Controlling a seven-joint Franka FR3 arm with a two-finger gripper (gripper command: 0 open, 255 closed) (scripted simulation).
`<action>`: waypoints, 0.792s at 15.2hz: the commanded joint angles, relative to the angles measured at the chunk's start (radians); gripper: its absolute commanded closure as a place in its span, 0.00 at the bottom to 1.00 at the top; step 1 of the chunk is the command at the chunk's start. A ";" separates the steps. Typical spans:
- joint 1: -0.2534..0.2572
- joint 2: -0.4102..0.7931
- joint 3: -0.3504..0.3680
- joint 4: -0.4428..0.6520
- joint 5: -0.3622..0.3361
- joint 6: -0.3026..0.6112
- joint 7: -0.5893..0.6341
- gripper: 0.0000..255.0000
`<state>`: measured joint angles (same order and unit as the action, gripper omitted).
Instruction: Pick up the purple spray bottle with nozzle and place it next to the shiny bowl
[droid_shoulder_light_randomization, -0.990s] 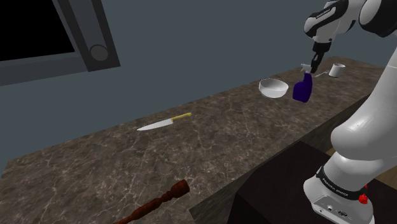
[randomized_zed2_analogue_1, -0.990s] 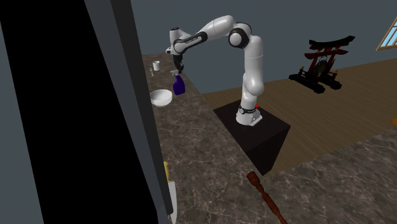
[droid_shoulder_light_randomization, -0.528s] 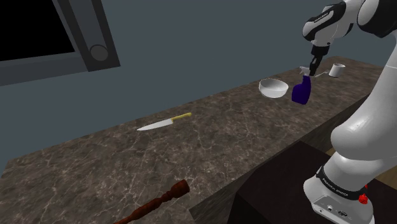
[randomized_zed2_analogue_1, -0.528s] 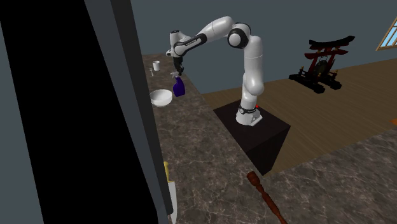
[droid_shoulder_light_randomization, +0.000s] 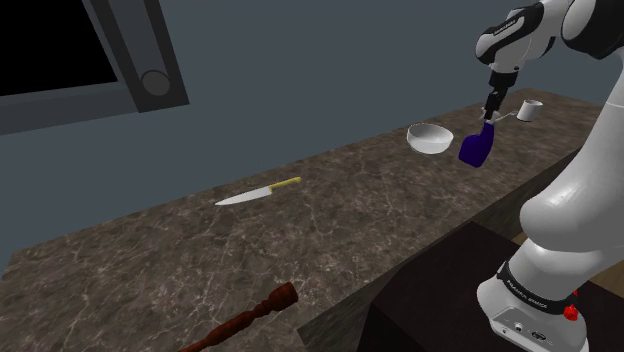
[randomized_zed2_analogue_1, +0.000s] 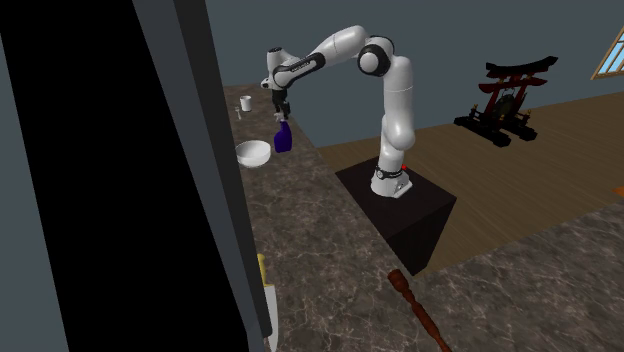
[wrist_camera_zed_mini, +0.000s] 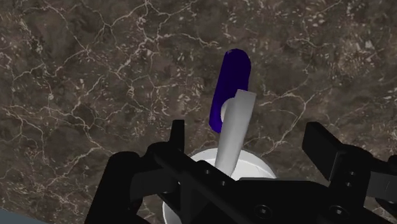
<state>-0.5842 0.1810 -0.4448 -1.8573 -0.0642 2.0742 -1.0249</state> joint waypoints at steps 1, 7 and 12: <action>0.000 0.000 0.000 0.000 0.000 0.000 0.000 0.00; 0.012 -0.039 0.002 0.081 -0.015 -0.118 0.010 0.00; 0.012 -0.039 0.002 0.081 -0.015 -0.118 0.010 0.00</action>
<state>-0.5721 0.1421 -0.4423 -1.7762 -0.0795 1.9563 -1.0147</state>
